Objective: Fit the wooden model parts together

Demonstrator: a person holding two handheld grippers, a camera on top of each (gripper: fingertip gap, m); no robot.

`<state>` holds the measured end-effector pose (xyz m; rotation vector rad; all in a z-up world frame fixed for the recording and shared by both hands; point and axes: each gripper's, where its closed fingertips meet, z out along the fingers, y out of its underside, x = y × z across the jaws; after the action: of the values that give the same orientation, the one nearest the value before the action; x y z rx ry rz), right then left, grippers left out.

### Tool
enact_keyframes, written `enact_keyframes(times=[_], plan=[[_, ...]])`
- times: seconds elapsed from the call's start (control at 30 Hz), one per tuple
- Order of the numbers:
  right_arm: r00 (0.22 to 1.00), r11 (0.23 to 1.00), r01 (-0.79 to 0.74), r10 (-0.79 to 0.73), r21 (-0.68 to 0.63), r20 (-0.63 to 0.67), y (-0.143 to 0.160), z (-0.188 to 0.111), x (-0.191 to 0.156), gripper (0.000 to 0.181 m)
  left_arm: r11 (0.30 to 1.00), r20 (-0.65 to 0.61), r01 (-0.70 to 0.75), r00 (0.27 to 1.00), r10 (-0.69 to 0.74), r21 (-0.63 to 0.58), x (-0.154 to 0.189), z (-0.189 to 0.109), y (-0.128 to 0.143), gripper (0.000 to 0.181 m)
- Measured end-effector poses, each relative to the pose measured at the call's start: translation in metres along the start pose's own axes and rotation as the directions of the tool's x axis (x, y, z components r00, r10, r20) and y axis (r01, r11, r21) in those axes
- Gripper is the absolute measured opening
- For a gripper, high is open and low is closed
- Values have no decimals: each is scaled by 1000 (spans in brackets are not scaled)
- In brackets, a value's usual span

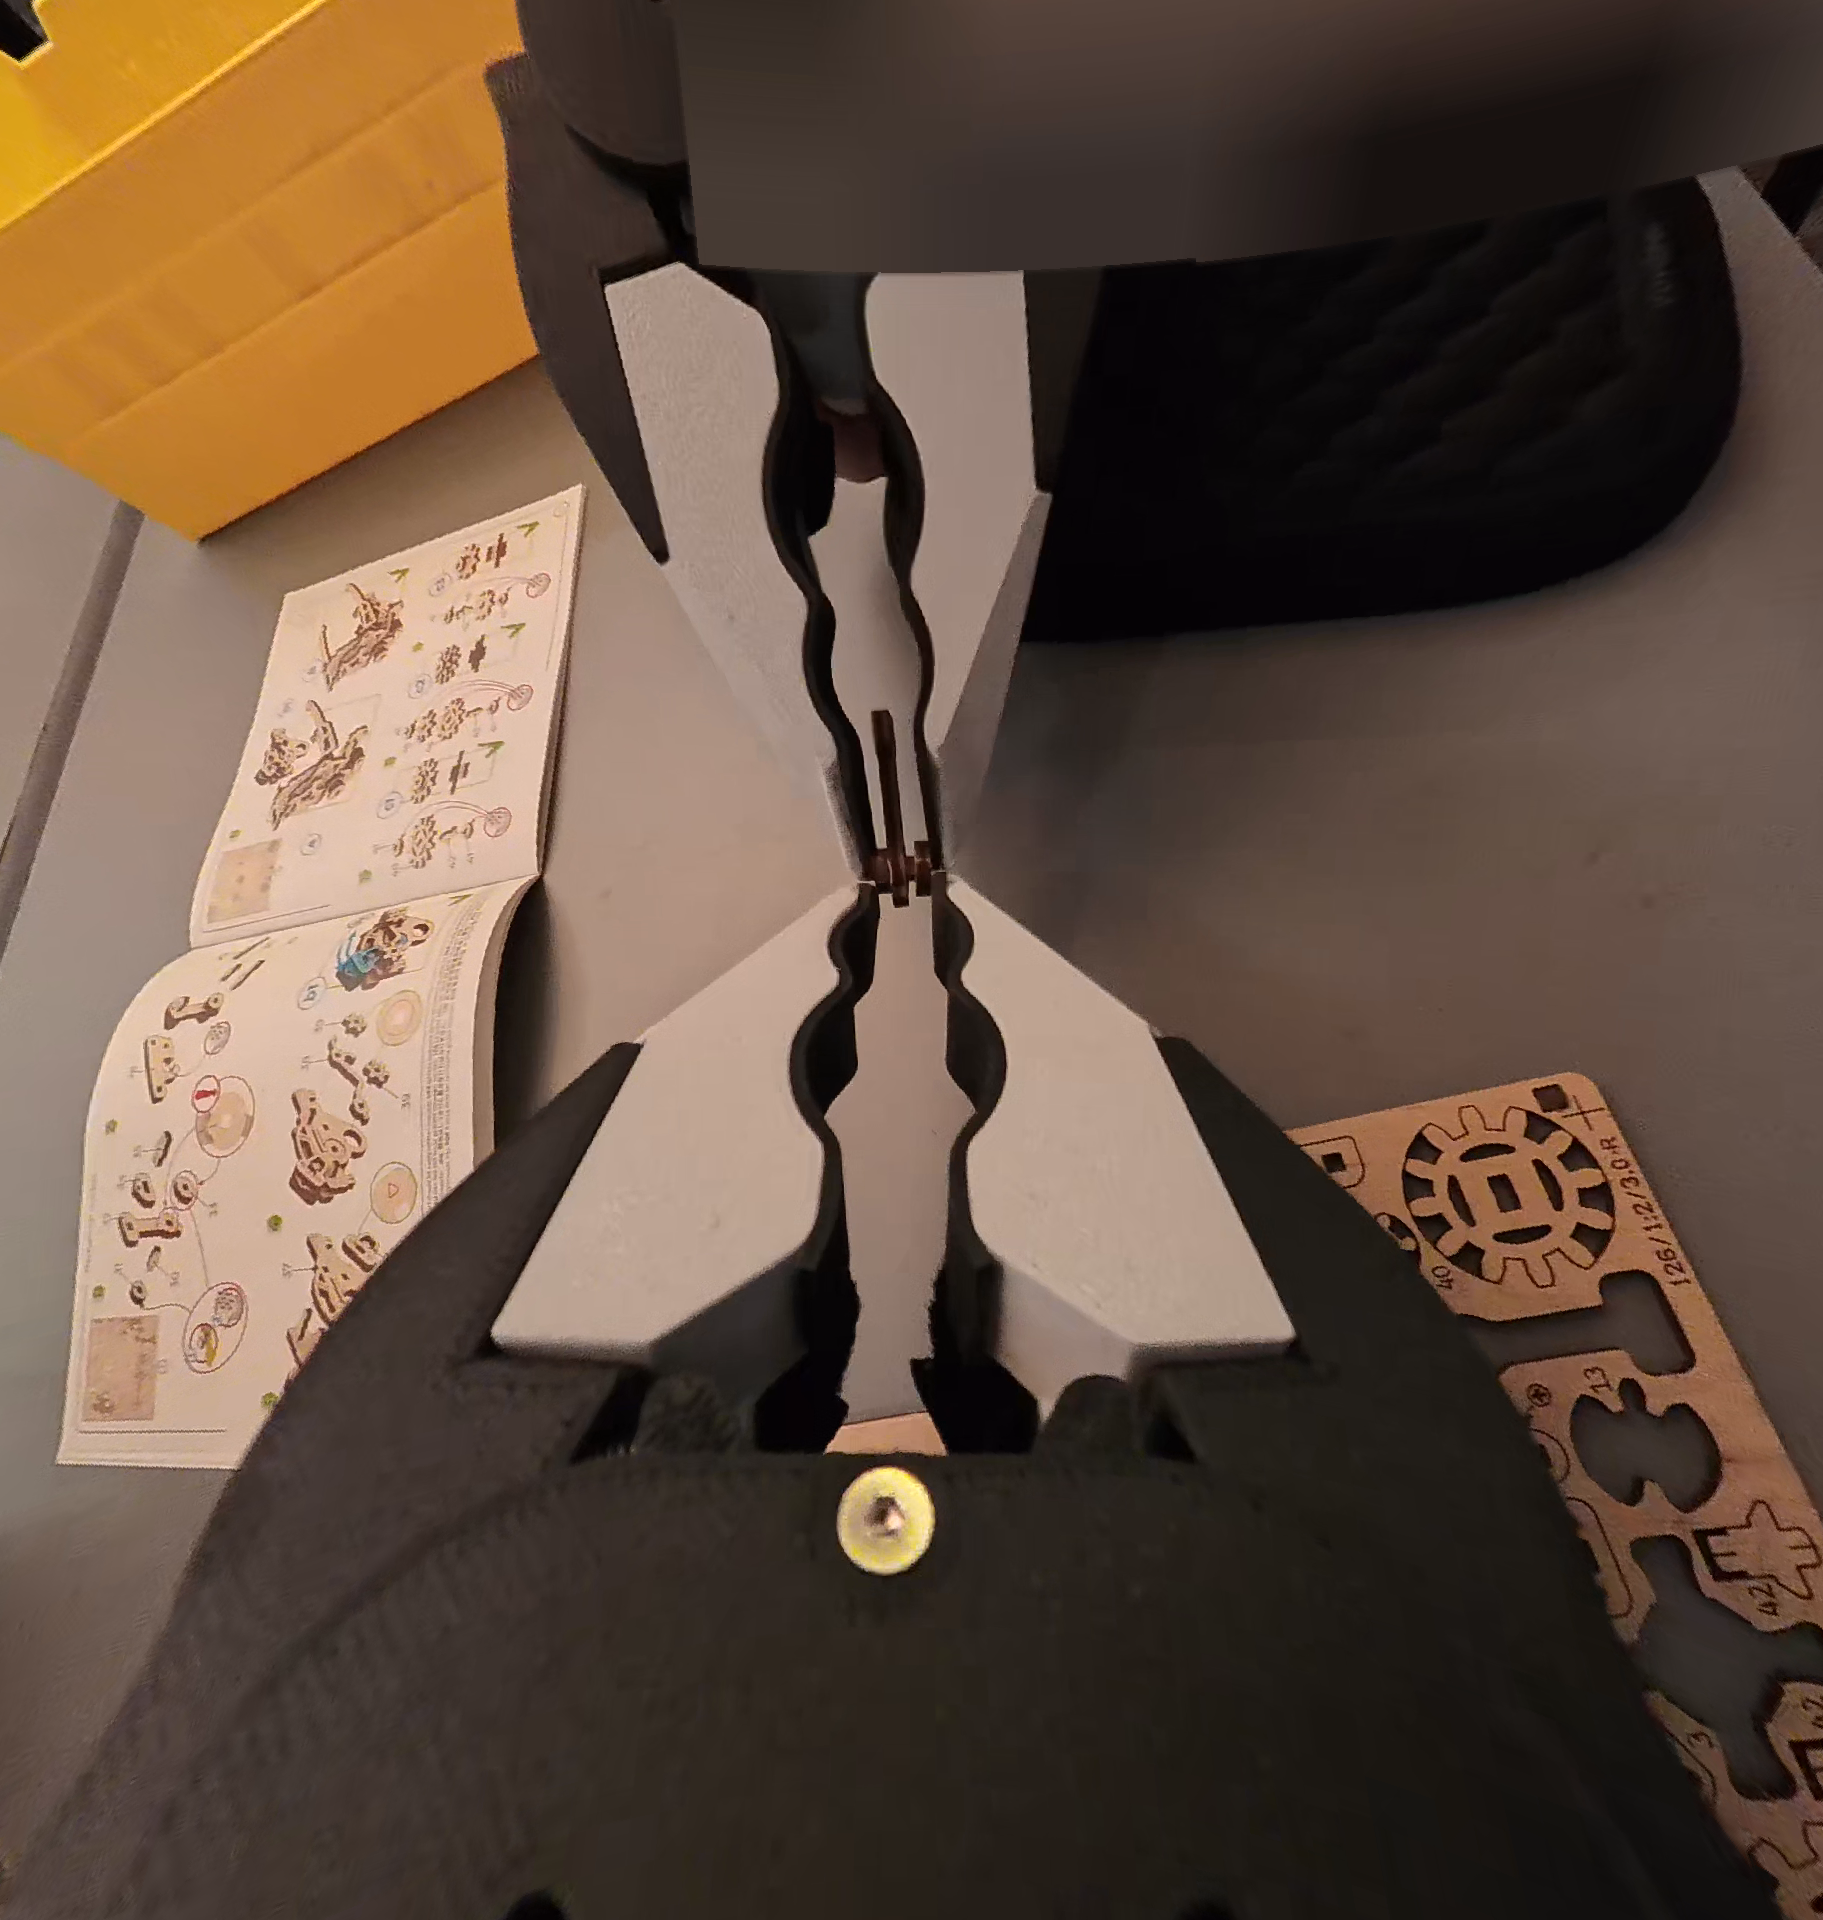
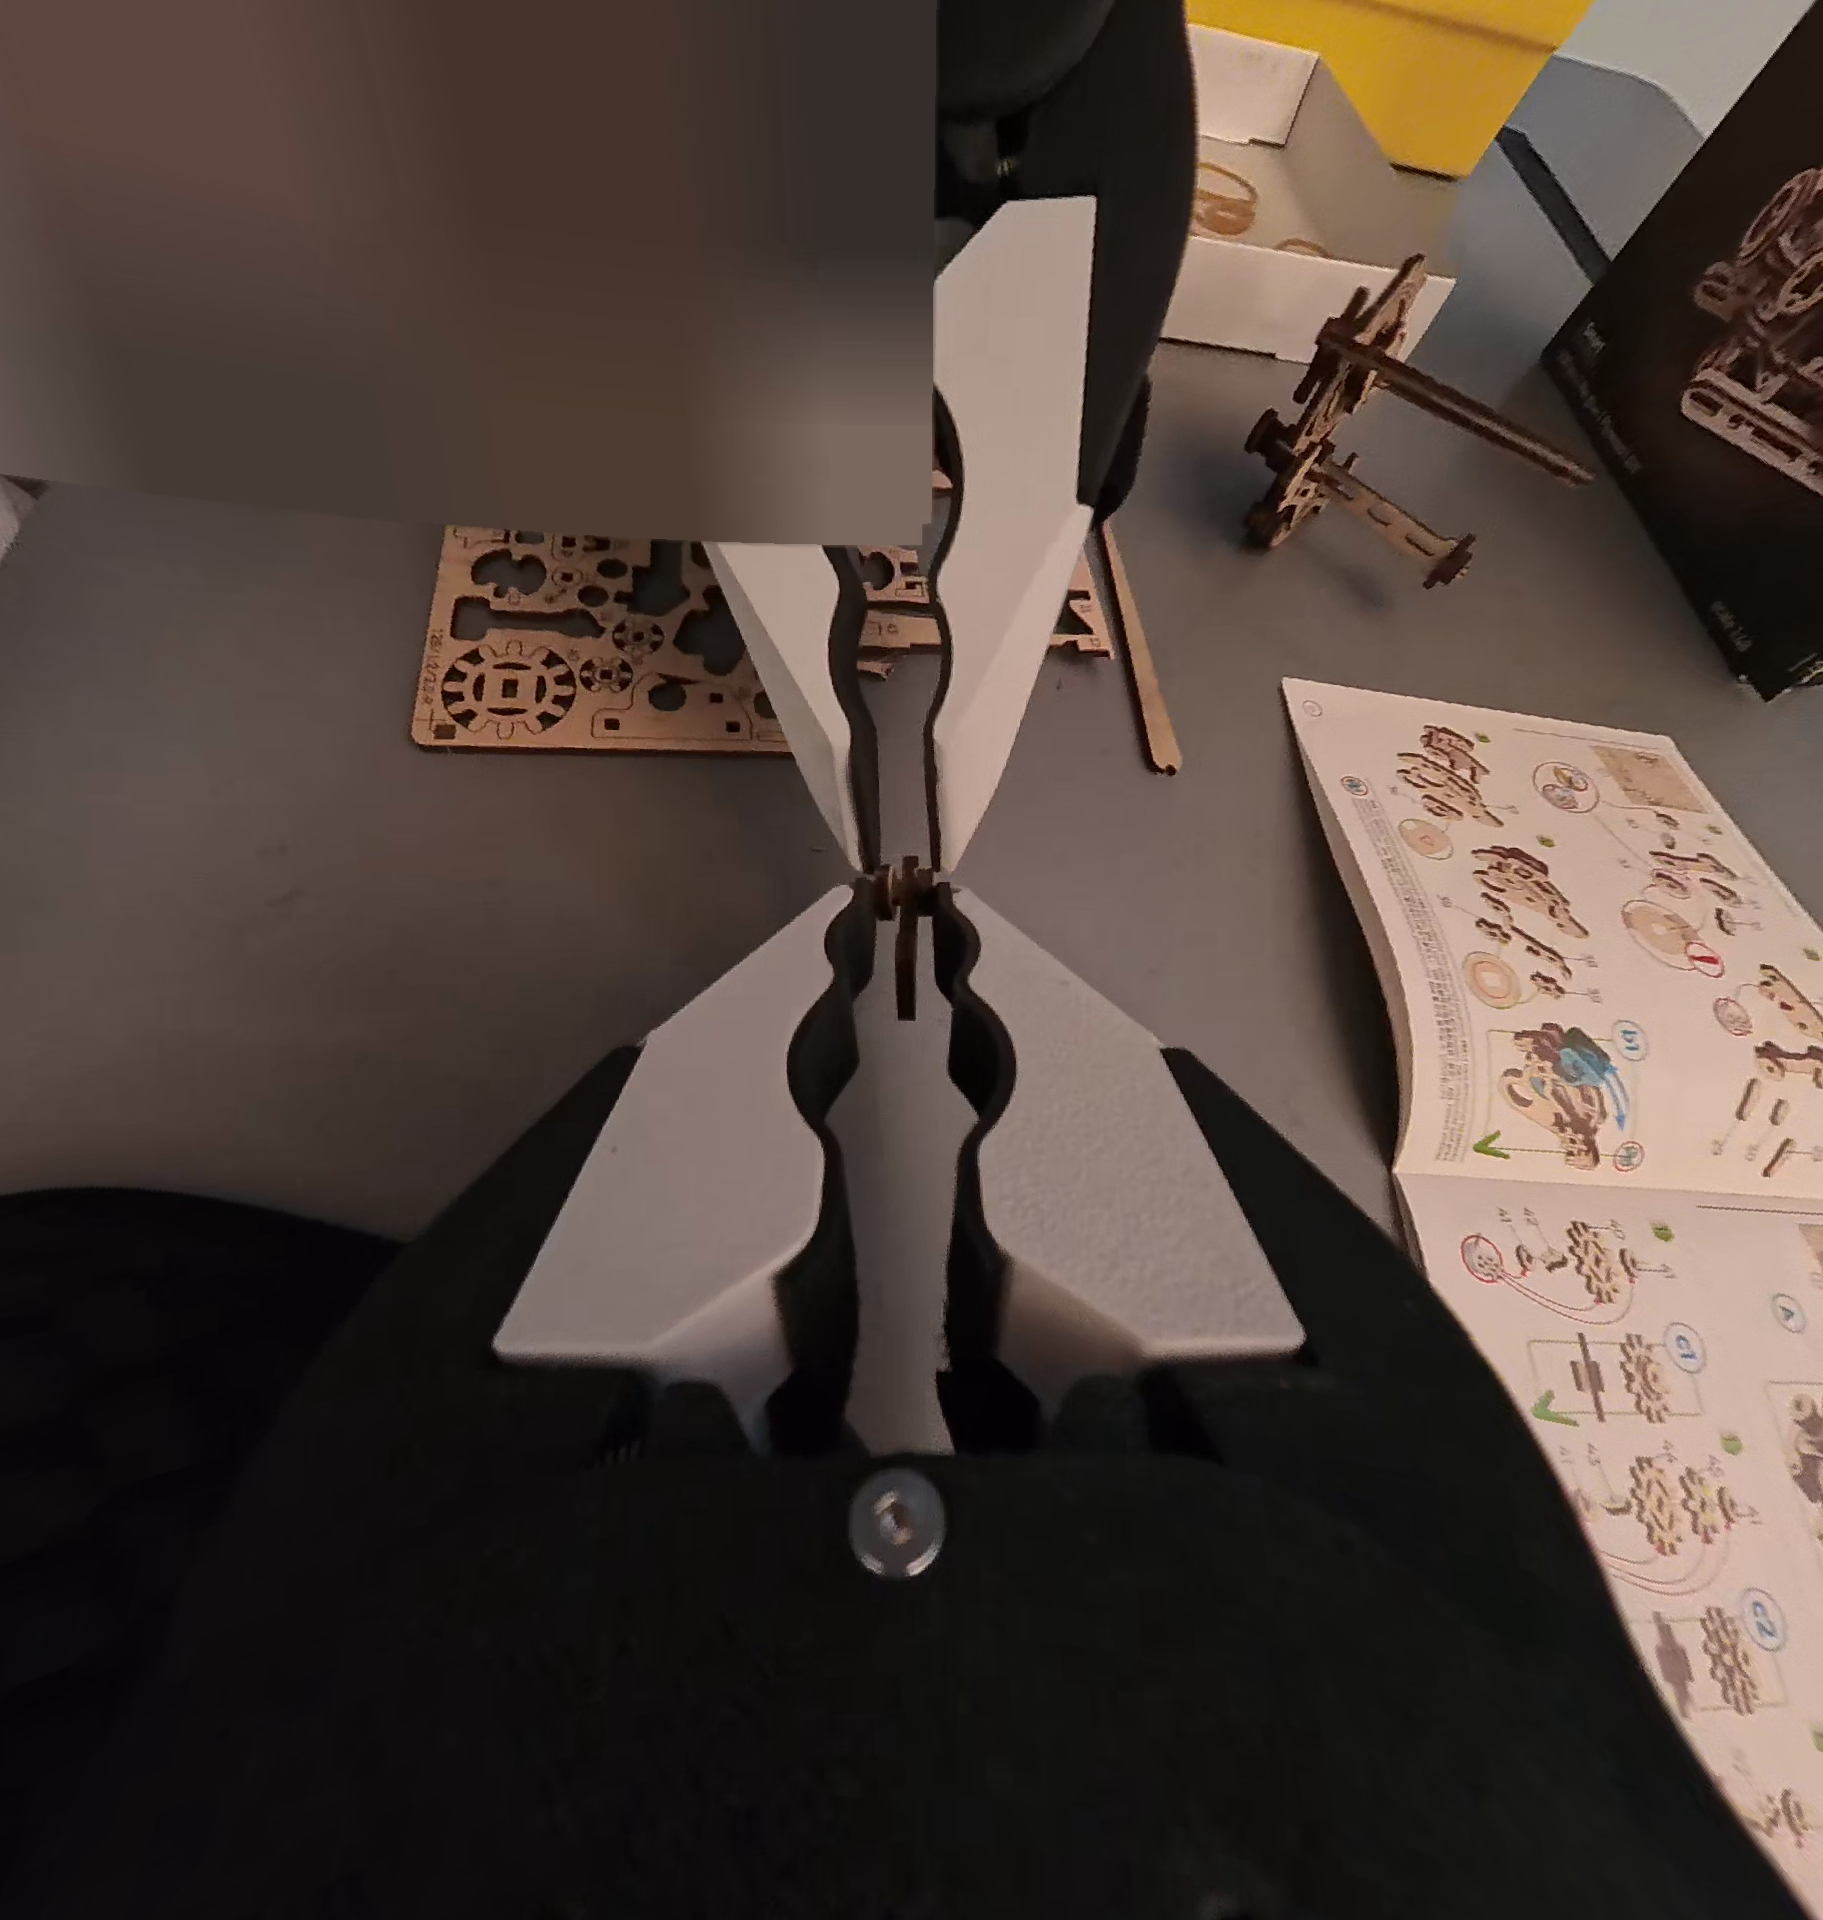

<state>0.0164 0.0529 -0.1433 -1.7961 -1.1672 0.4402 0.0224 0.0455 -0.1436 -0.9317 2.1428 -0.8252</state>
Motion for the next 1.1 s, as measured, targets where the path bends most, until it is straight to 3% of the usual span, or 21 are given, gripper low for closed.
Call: enact_keyframes(times=[0.43, 0.67, 1.1], plan=[[994, 992, 95, -99, -80, -43, 7, 7, -3, 9, 998, -3, -38, 999, 38, -51, 4, 5, 5, 9], [1000, 999, 7, -8, -49, -21, 5, 4, -1, 8, 1000, -10, 5, 1000, -5, -20, 1, 4, 0, 7], [998, 993, 65, -66, -103, -12, 10, 8, -8, 7, 998, -46, -19, 999, 16, -59, 7, 7, 6, 7]])
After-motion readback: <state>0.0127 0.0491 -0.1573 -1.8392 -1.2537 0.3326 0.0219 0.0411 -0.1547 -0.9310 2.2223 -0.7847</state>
